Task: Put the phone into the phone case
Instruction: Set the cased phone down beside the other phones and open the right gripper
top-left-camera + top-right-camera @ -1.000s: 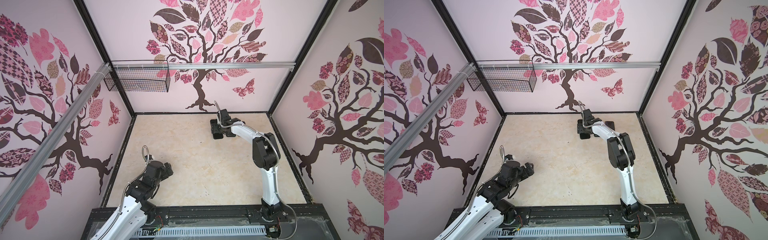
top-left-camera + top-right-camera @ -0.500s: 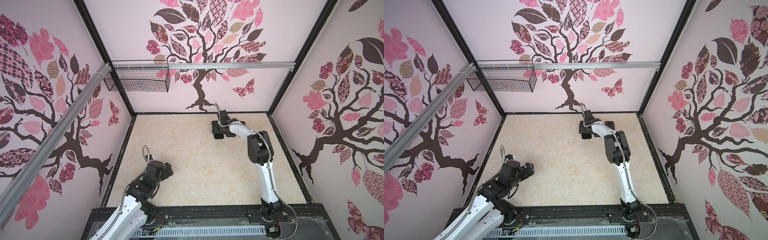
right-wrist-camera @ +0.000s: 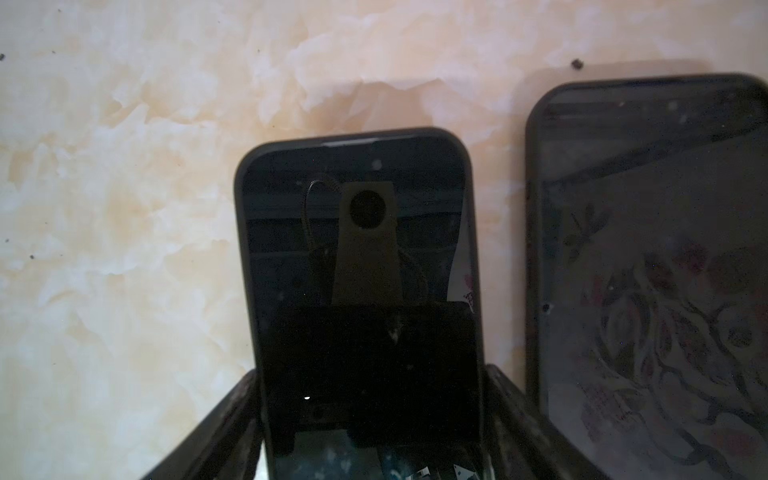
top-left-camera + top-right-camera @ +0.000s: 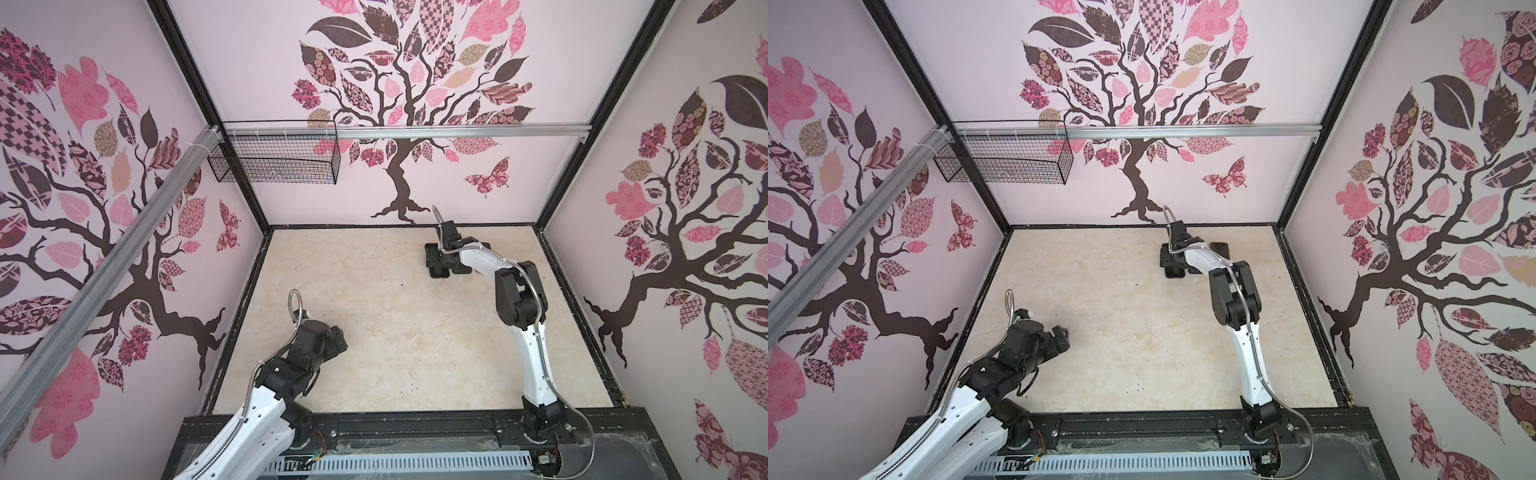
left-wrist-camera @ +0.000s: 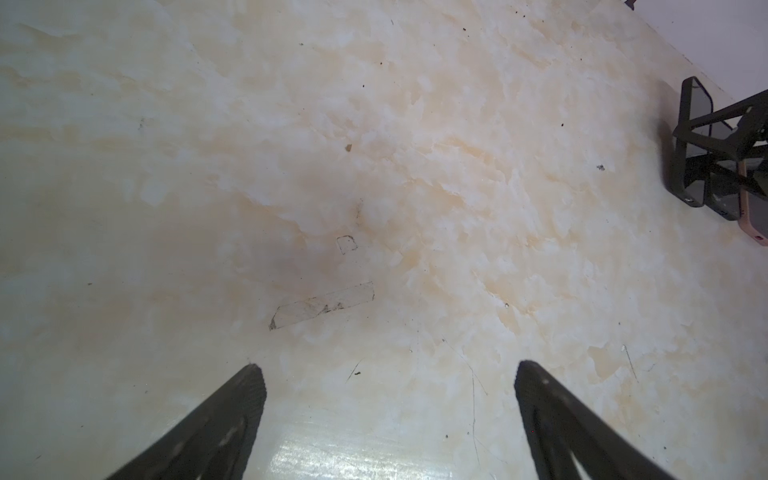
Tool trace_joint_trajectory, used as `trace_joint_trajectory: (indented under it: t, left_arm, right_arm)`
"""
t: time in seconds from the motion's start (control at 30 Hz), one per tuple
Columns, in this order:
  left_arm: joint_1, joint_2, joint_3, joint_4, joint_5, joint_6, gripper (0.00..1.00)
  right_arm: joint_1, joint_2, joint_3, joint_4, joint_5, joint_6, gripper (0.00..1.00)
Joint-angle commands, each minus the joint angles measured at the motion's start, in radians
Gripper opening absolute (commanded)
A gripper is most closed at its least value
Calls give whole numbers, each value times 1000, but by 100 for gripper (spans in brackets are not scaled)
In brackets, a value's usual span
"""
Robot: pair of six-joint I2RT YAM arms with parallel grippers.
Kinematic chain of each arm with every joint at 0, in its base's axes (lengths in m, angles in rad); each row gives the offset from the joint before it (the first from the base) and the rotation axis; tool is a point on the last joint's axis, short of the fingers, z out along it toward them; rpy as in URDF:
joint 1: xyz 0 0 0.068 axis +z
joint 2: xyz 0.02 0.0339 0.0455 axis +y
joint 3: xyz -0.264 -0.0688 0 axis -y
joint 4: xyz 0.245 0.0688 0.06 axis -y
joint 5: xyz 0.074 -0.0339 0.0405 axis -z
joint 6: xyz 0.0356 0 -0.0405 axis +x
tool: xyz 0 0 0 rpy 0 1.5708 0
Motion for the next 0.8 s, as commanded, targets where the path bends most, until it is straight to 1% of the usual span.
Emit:
trace_joint_trajectory:
  t: [0.0, 0.27, 0.37, 0.5, 0.6, 0.77]
  left_arm:
    - [5, 3, 9, 29, -16, 16, 97]
    - [5, 50, 1, 70, -38, 20, 97]
    - [5, 80, -16, 124, -77, 37, 97]
    - [7, 161, 12, 175, -137, 67, 97]
    - [8, 234, 64, 202, -179, 107, 97]
    - [37, 368, 149, 242, -241, 155, 97]
  right_arm:
    - [-7, 47, 55, 20, -25, 14, 55]
    - [-13, 36, 51, 21, -54, 18, 68]
    - [-19, 19, 42, 27, -87, 18, 74]
    - [-25, -29, 5, 53, -137, 9, 81]
    - [-27, -86, -48, 91, -145, -11, 89]
    - [-36, -177, -121, 135, -162, -31, 97]
